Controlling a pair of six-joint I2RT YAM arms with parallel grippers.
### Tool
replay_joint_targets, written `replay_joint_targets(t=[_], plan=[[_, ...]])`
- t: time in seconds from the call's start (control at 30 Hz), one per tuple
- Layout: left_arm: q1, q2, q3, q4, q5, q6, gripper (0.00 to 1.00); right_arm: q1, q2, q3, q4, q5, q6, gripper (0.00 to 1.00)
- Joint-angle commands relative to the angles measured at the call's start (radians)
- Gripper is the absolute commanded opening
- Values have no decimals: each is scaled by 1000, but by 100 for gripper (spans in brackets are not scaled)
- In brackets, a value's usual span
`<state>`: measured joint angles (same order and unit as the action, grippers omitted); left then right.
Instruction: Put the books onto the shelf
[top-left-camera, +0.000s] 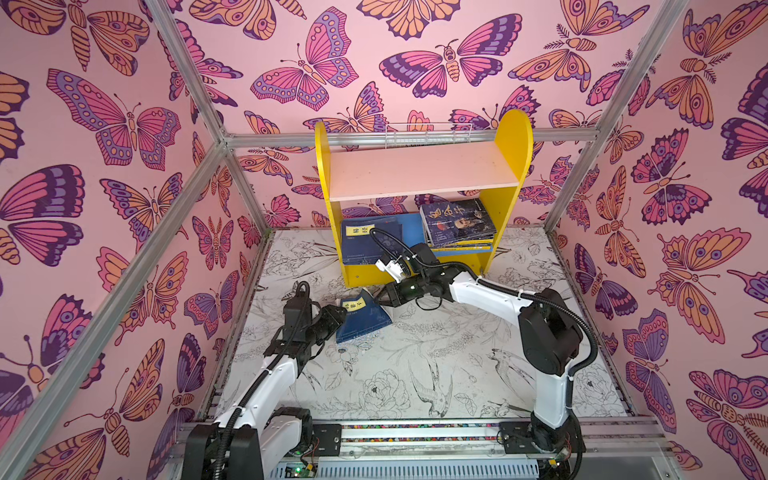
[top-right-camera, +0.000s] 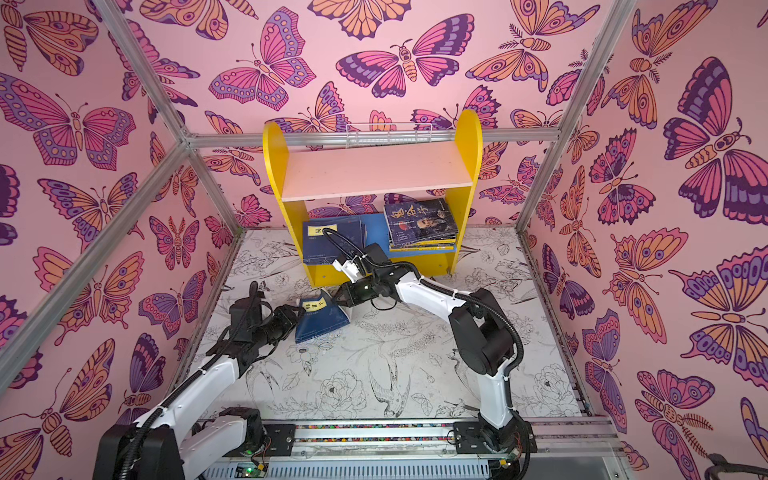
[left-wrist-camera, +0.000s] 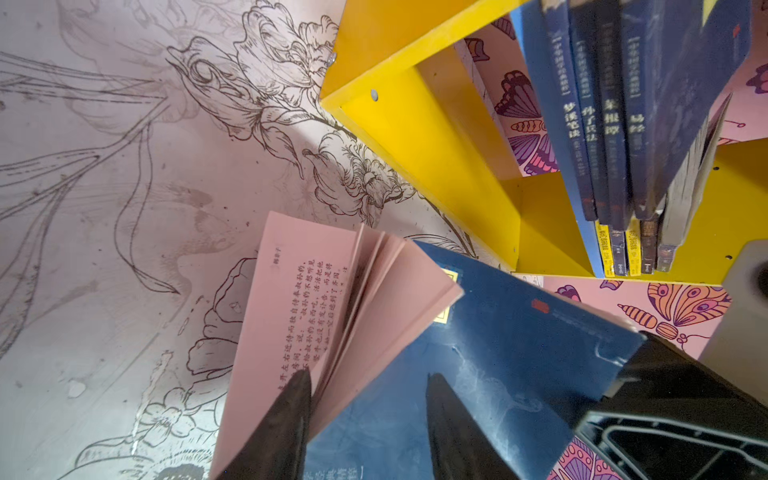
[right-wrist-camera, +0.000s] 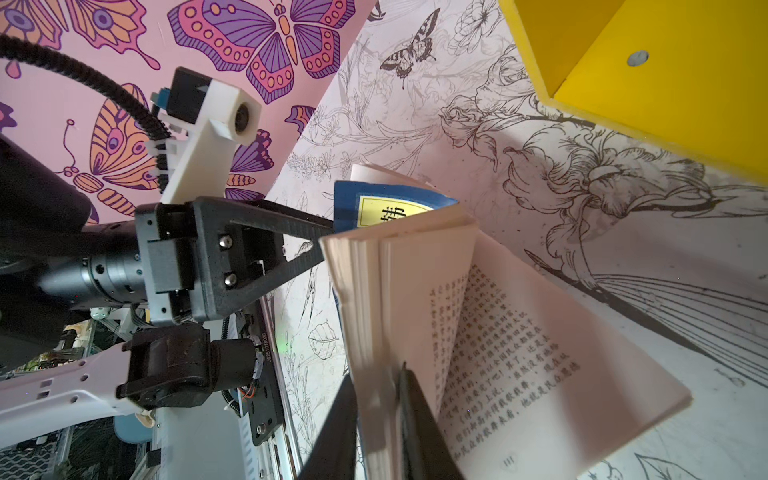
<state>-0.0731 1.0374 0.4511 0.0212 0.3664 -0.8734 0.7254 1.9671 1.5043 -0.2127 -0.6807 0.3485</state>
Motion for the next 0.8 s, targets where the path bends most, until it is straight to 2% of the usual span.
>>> replay_joint_targets(t=[0.0, 0.07, 0.2, 0.23, 0.3, 0.4, 0.43, 0.5, 0.6, 0.67, 0.77], plan=[[-3, -25, -16, 92, 82, -18, 47, 16, 1, -1, 13, -19, -3, 8], [0, -27, -23, 105, 82, -29, 46, 14, -1, -5, 14, -7, 0, 4], [8, -22, -38, 131, 90, -53, 41, 5, -1, -15, 24, -6, 12, 4], [9, -17, -40, 132, 89, -54, 40, 3, 0, -20, 25, -4, 12, 3], [14, -5, -42, 134, 91, -58, 30, -2, -4, -34, 32, -3, 11, 2], [16, 0, -42, 128, 80, -50, 28, -7, -22, -59, 55, -9, 7, 0], [18, -1, -43, 118, 70, -50, 30, -6, -31, -64, 64, -19, 9, 0], [19, -10, -46, 87, 36, -54, 44, -7, -55, -69, 82, -47, 19, 0], [26, -41, -58, 6, -59, -83, 57, -10, -96, -68, 119, -62, 64, 0], [36, -71, -78, -36, -116, -120, 61, -12, -125, -73, 156, -71, 111, 0], [62, -116, -112, -47, -126, -169, 66, -17, -166, -89, 232, -78, 185, 0]])
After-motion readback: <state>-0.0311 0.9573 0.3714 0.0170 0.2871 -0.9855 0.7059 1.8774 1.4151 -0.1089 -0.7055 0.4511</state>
